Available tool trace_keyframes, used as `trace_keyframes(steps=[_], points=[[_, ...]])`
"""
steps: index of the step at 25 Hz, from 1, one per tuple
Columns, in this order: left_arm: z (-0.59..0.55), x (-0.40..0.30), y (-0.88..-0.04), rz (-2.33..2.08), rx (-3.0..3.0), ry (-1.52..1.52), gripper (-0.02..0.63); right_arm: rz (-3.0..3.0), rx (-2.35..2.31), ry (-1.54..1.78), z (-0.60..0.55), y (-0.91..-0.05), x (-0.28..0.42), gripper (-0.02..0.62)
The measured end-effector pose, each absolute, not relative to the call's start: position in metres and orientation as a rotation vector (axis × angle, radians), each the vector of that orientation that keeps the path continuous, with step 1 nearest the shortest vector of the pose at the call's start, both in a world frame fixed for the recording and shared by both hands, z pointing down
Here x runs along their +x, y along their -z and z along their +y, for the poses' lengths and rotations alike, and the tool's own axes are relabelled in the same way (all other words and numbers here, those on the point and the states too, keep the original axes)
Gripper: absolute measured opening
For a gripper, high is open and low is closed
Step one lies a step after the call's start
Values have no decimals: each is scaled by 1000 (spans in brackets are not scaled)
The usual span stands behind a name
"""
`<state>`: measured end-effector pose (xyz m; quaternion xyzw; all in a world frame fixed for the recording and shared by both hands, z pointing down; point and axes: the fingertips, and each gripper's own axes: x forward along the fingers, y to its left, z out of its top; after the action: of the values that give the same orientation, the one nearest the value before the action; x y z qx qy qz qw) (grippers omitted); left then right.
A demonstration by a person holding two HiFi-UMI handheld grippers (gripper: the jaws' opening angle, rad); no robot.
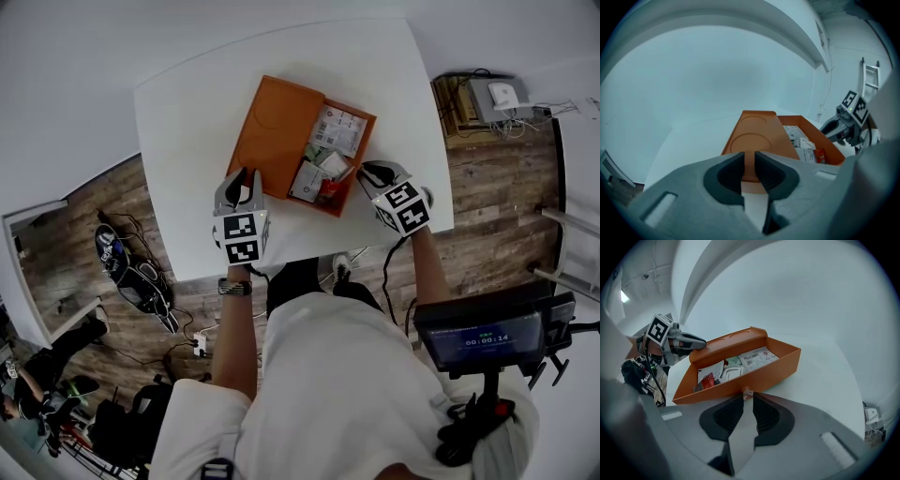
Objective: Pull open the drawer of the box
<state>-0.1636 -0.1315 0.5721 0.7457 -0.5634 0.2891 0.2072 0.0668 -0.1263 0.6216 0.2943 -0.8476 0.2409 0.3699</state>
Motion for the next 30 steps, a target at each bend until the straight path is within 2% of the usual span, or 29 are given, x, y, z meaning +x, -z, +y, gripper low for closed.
trace_keyframes(steps=[19,30], points=[[-126,-160,-563,-1594,2083,-781,74,-2165,796,-651,-118,-629,65,71],[-124,-158,-556,-1618,2125,-745,75,-2119,850,-689,-113,-629,85,98]])
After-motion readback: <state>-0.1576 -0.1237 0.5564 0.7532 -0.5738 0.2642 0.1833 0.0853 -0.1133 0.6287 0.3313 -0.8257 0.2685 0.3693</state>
